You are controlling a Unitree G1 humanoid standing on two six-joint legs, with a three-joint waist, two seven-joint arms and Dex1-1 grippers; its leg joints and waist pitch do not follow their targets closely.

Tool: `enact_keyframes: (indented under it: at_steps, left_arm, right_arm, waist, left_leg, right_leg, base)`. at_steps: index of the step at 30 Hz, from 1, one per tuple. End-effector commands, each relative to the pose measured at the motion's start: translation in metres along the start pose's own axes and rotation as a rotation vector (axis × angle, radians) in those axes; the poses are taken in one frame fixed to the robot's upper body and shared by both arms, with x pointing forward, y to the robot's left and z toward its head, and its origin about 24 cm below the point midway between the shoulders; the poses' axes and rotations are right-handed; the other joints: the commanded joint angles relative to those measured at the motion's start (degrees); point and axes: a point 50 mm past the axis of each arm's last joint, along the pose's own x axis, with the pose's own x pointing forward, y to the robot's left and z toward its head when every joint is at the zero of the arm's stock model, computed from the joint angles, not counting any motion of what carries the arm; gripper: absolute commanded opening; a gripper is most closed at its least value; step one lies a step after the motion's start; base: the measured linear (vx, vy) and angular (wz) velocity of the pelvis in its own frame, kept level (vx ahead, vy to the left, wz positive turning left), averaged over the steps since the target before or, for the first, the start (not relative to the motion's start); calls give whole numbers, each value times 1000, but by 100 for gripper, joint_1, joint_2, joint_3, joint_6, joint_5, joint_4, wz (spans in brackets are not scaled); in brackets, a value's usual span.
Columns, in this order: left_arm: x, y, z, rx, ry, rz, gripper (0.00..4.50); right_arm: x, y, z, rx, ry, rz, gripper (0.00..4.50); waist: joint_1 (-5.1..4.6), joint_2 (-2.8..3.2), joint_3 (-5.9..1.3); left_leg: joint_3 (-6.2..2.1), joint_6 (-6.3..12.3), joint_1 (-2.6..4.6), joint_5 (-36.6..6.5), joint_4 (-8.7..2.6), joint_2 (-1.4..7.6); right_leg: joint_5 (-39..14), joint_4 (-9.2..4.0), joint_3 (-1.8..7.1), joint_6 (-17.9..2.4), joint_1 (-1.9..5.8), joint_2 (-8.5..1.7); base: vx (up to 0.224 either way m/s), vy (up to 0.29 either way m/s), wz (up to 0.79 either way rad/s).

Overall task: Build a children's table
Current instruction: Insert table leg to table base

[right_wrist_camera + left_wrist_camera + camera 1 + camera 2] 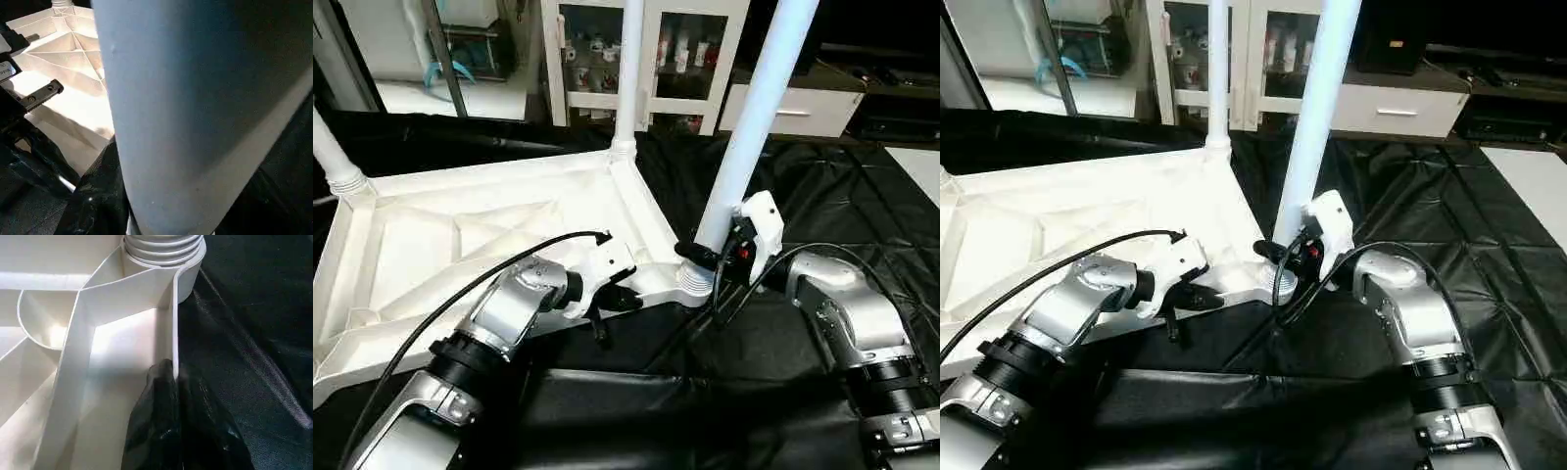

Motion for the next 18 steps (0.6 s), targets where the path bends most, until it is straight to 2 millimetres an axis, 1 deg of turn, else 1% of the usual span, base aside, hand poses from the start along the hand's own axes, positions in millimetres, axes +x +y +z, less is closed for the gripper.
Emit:
enact_keyframes:
  at_steps: [1, 2, 3, 4, 5, 6, 7, 8, 9, 10, 11, 12, 13, 14, 15, 16, 17, 18]
  left_arm:
    - [-5, 6, -5, -15, -6, 51, 0]
    - [-5, 6, -5, -20, -10, 45, 0]
    - [-5, 5, -6, -29, -15, 48, 0]
    - [-4, 5, -6, -35, -18, 50, 0]
    - [-4, 5, -5, -44, -23, 57, 0]
    - [-2, 4, -4, -58, -32, 68, 0]
    - [1, 3, -1, -82, -46, 83, 0]
    - [3, 3, 1, -103, -59, 97, 0]
    - [11, 1, 9, -161, -92, 143, 0]
    - [12, 1, 10, -167, -95, 148, 0]
    - [13, 0, 11, -174, -99, 155, 0]
    - [18, 0, 14, -190, -106, 176, 0]
    - [23, -1, 18, -205, -112, 191, 0]
    - [29, -2, 22, -218, -117, 207, 0]
    - [36, -2, 30, -228, -121, 245, 0]
    - [38, -1, 33, -229, -121, 261, 0]
    - [43, 0, 41, -229, -122, 302, 0]
    - [45, 0, 45, -230, -123, 314, 0]
  right_arm:
    - [-1, 5, -45, 109, 162, -11, 184]
    - [1, -1, -40, 99, 132, -77, 184]
    - [5, -8, -35, 98, 97, -169, 184]
    - [7, -12, -33, 100, 82, -212, 184]
    - [9, -15, -31, 103, 67, -256, 184]
    - [10, -18, -29, 108, 56, -302, 184]
    - [13, -21, -28, 115, 44, -349, 184]
    - [15, -23, -27, 119, 35, -387, 184]
    - [21, -27, -25, 125, 23, -475, 184]
    - [22, -27, -24, 126, 21, -484, 184]
    - [22, -28, -24, 128, 20, -495, 184]
    - [25, -29, -23, 141, 11, -523, 184]
    - [30, -30, -23, 155, 5, -550, 184]
    - [34, -30, -22, 165, 2, -576, 184]
    - [41, -31, -20, 161, 3, -625, 184]
    - [44, -31, -19, 162, 3, -639, 184]
    - [49, -32, -17, 159, 3, -685, 184]
    - [51, -32, -16, 158, 3, -704, 184]
  waist:
    - [-44, -21, -228]
    - [-48, -17, -228]
    - [-74, -13, -215]
    - [-119, -4, -212]
    - [-143, -7, -210]
    - [-191, -10, -207]
    - [-206, -6, -194]
    - [-220, 0, -196]
    - [-258, -11, -202]
    - [-297, -61, -206]
    - [-291, -38, -211]
    - [-294, -47, -212]
    - [-322, -86, -212]
    - [-324, -90, -219]
    - [-329, -75, -228]
    - [-318, -106, -240]
    - [-300, -90, -255]
    - [-287, -103, -269]
  left_leg:
    - [-230, -99, 73, -1278, -552, 435]
    - [-232, -108, 72, -1280, -555, 435]
    - [-234, -138, 66, -1360, -564, 428]
    - [-248, -220, 68, -1510, -573, 418]
    - [-258, -242, 66, -1605, -576, 415]
    - [-276, -292, 57, -1711, -584, 420]
    - [-293, -304, 49, -1815, -595, 423]
    - [-292, -321, 64, -1874, -595, 424]
    - [-290, -368, 80, -1971, -586, 421]
    - [-298, -358, 63, -1954, -583, 410]
    - [-295, -338, 73, -1938, -574, 408]
    - [-287, -303, 69, -1888, -570, 408]
    - [-281, -241, 25, -1807, -581, 413]
    - [-274, -230, 40, -1779, -570, 413]
    - [-258, -199, 45, -1667, -554, 386]
    - [-255, -170, 36, -1587, -548, 386]
    - [-251, -115, 6, -1359, -543, 397]
    - [-220, -19, 1, -1088, -519, 383]
  right_leg:
    - [-1715, -487, 246, -1089, 98, -504]
    - [-1713, -486, 248, -1085, 95, -504]
    - [-1808, -498, 249, -1081, 74, -503]
    - [-2025, -511, 243, -1062, 57, -505]
    - [-2141, -521, 240, -1039, 59, -506]
    - [-2282, -524, 234, -1007, 62, -507]
    - [-2451, -549, 232, -939, 58, -514]
    - [-2507, -550, 234, -932, 36, -512]
    - [-2551, -554, 231, -936, 10, -505]
    - [-2568, -575, 228, -936, 21, -507]
    - [-2568, -571, 234, -935, 13, -514]
    - [-2517, -581, 241, -937, 9, -515]
    - [-2384, -576, 232, -935, 36, -504]
    - [-2330, -567, 239, -957, 18, -511]
    - [-2222, -569, 243, -994, 13, -498]
    - [-2136, -565, 240, -1014, 30, -507]
    - [-1823, -534, 246, -1059, 64, -519]
    - [-1397, -503, 241, -1132, 80, -509]
  base:
    - [0, 0, 0]
    - [0, 0, 0]
    - [0, 0, 0]
    - [0, 0, 0]
    - [0, 0, 0]
    - [0, 0, 0]
    - [0, 0, 0]
    - [0, 0, 0]
    - [0, 0, 0]
    - [0, 0, 0]
    - [0, 0, 0]
    - [0, 0, 0]
    - [0, 0, 0]
    - [0, 0, 0]
    - [0, 0, 0]
    - [0, 0, 0]
    - [0, 0, 0]
    - [0, 0, 0]
